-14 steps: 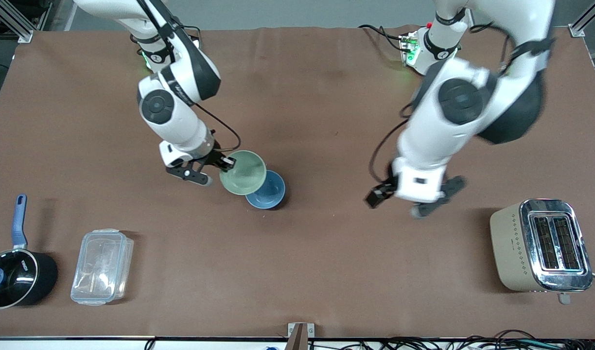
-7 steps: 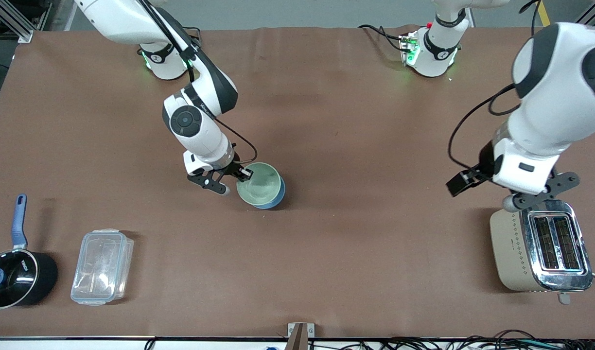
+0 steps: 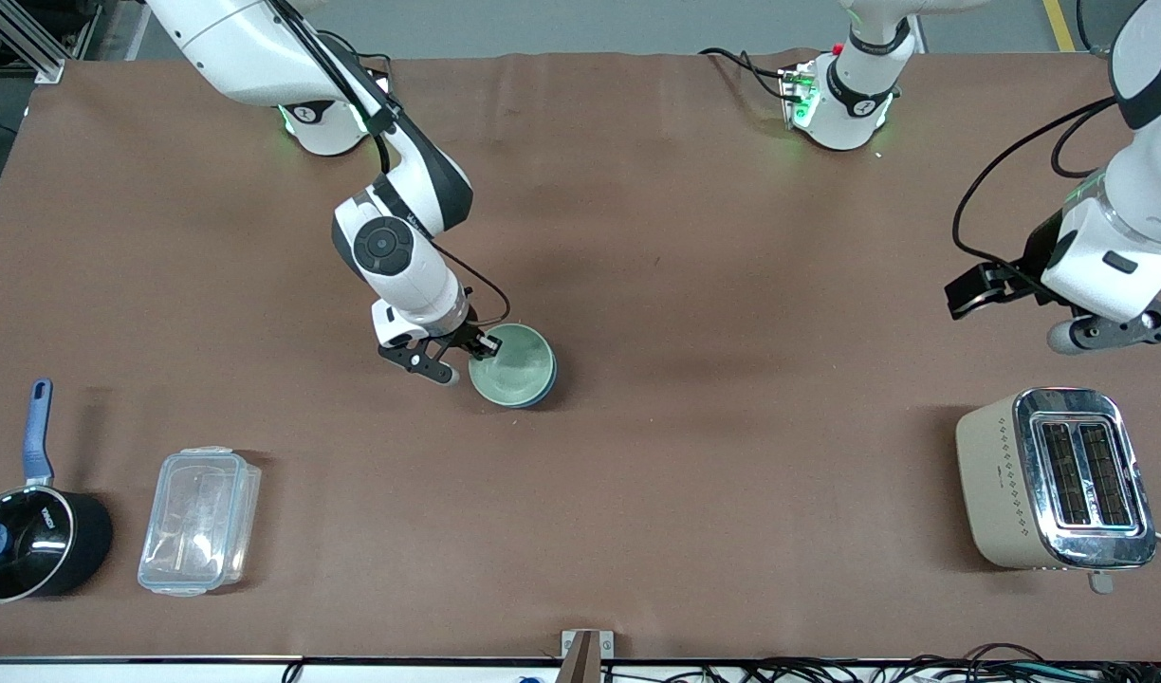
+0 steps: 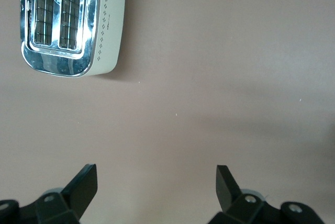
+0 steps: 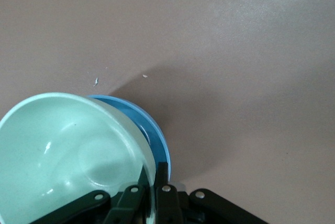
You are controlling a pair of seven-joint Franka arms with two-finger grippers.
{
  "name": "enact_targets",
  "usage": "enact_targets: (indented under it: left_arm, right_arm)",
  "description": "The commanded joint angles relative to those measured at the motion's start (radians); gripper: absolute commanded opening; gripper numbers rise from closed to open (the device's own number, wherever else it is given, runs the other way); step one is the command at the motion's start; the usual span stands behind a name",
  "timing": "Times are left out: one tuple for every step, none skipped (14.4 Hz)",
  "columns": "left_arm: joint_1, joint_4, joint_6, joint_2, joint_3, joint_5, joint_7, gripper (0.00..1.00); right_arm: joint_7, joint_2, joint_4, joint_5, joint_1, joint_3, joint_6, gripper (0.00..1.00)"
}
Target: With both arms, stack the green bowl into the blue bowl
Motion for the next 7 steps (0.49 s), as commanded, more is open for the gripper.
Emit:
enact_targets:
  left_arm:
    - [0.013, -0.047, -0.003, -0.04, -0.004, 0.004, 0.071, 1.0]
    - [0.027, -0.047, -0.003, -0.04, -0.006, 0.004, 0.073, 1.0]
    - [0.032, -0.047, -0.008, -0.041, -0.009, 0.004, 0.078, 1.0]
    - [0.032, -0.044, -0.014, -0.04, -0.009, 0.004, 0.082, 1.0]
    - [0.032, -0.042, -0.014, -0.04, -0.009, 0.004, 0.082, 1.0]
    - [0.033, -0.04, -0.014, -0.04, -0.009, 0.004, 0.084, 1.0]
    - [0.033, -0.04, -0.014, -0.04, -0.009, 0.004, 0.087, 1.0]
  right_arm:
    - [0.028, 0.023, 0.017, -0.019, 0.005, 0.003, 0.024, 0.1]
    - [0.03, 0.026, 0.017, -0.019, 0.008, 0.003, 0.027, 0.11]
    - [0.03, 0.026, 0.017, -0.019, 0.008, 0.003, 0.027, 0.15]
    - [0.03, 0.027, 0.017, -0.019, 0.008, 0.003, 0.027, 0.27]
    - [0.03, 0.027, 0.017, -0.018, 0.002, 0.003, 0.024, 0.47]
    - [0.03, 0.027, 0.019, -0.018, 0.001, 0.003, 0.02, 0.59]
    - [0.034, 0.026, 0.023, -0.016, -0.004, 0.003, 0.015, 0.78]
